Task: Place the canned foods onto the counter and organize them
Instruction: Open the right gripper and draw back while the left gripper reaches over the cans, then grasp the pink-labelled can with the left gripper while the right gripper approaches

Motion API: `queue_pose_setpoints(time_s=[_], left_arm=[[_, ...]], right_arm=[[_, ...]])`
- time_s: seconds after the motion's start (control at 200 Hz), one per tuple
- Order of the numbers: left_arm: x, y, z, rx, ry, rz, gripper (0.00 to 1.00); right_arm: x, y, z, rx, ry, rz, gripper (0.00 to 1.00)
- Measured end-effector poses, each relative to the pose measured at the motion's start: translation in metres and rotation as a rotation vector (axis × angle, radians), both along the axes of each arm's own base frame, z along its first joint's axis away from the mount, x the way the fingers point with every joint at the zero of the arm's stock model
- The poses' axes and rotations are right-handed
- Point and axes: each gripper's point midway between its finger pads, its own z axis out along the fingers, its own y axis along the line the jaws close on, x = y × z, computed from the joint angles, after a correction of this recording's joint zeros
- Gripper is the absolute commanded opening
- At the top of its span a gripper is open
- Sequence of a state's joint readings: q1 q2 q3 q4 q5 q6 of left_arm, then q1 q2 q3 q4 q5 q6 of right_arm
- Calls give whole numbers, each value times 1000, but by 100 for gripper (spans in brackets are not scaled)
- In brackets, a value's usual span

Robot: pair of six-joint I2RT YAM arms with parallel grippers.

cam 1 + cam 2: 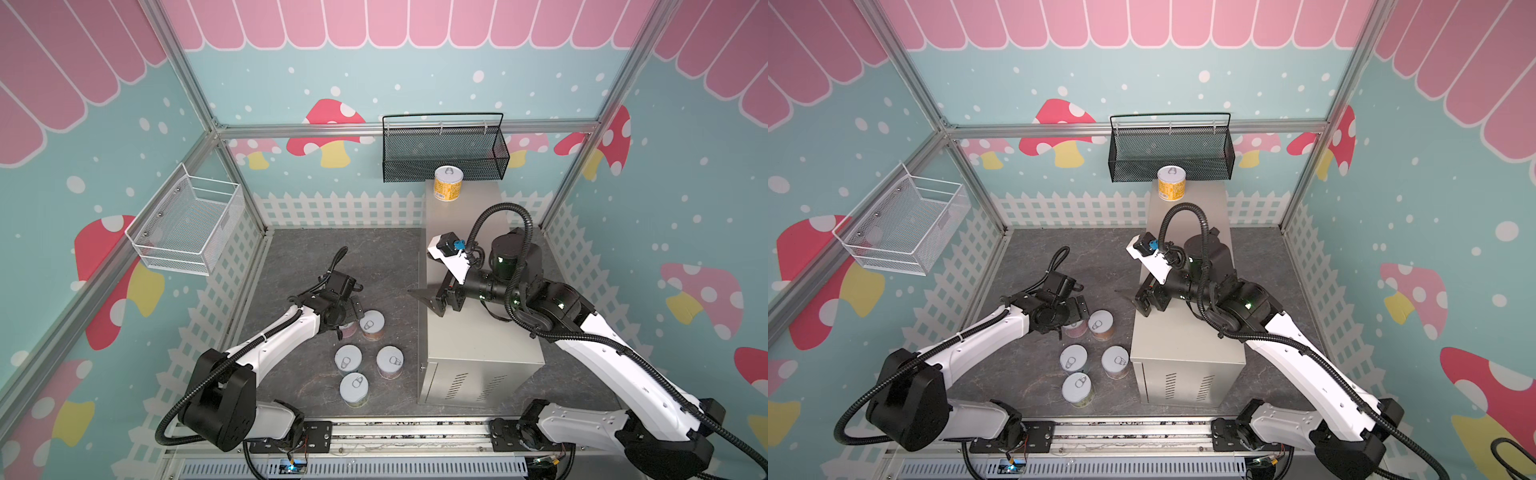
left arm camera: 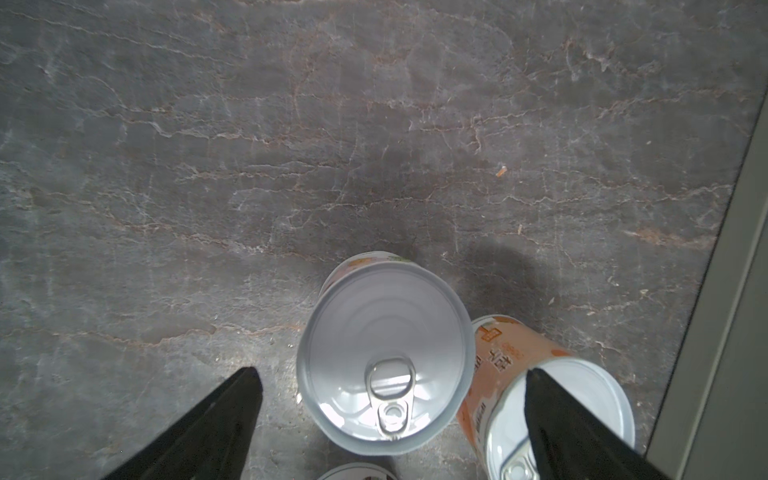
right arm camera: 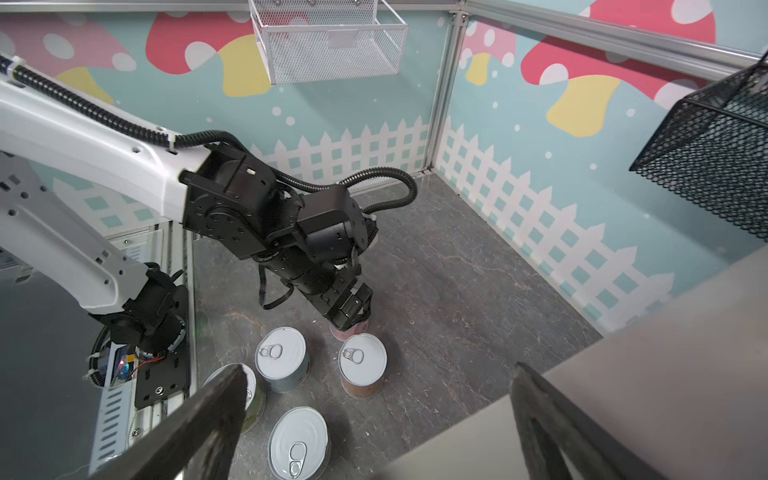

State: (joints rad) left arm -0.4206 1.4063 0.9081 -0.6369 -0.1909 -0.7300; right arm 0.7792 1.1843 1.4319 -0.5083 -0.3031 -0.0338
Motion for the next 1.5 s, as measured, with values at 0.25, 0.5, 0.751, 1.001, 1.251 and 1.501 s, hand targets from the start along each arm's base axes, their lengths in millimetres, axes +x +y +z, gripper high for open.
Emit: queue_pose_setpoints(time_s=[0.25, 0.5, 0.751, 1.001, 1.251, 1.501], left_arm=[[3, -1, -17, 19, 41, 0, 96], [6, -1, -24, 31, 52, 4, 89], [14, 13, -22, 24, 47, 51, 83], [17, 15, -24, 16, 51, 54, 82], [18, 15, -25, 1, 54, 50, 85], [18, 15, -26, -11, 61, 42, 88]], right_arm=[[-16, 29, 0, -100, 3, 45, 100], [-16, 50, -13, -224, 16, 39, 99], [-13, 50, -26, -291, 16, 22, 99], [-8, 52, -26, -302, 3, 10, 99], [-6, 55, -26, -306, -2, 11, 99], [-6, 55, -21, -296, -11, 11, 99]])
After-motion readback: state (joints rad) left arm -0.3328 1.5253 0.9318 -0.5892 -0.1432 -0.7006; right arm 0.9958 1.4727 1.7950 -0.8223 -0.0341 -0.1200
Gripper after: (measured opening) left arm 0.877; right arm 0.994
